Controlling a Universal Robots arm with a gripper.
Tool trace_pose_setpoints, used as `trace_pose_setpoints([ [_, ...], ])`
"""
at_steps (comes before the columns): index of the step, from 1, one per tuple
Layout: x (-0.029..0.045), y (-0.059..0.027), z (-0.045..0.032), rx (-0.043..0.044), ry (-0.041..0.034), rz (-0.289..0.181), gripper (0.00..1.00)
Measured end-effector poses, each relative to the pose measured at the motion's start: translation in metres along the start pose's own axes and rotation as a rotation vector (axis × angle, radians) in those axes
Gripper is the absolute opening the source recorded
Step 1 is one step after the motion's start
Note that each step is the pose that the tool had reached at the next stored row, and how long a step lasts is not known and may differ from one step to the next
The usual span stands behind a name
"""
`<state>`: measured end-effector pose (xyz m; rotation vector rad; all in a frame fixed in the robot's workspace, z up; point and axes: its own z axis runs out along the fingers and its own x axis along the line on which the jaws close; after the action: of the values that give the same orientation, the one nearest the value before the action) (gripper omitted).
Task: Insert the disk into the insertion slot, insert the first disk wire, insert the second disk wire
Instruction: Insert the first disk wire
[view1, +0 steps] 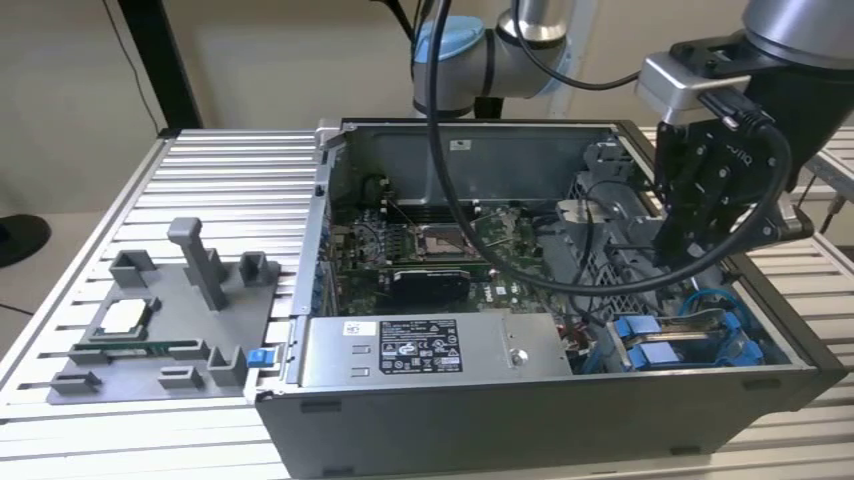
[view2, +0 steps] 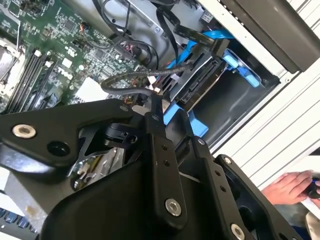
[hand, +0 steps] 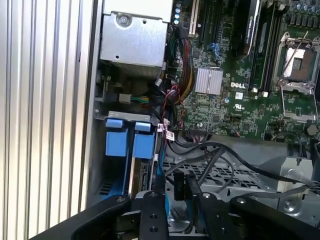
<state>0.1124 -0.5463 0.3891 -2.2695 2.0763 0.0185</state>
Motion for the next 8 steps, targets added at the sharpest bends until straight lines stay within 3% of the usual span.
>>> trace_pose_setpoints([
  [8, 0.0001, 0.0018, 0.0031, 0.0063, -0.0106, 0.0, 1.0],
])
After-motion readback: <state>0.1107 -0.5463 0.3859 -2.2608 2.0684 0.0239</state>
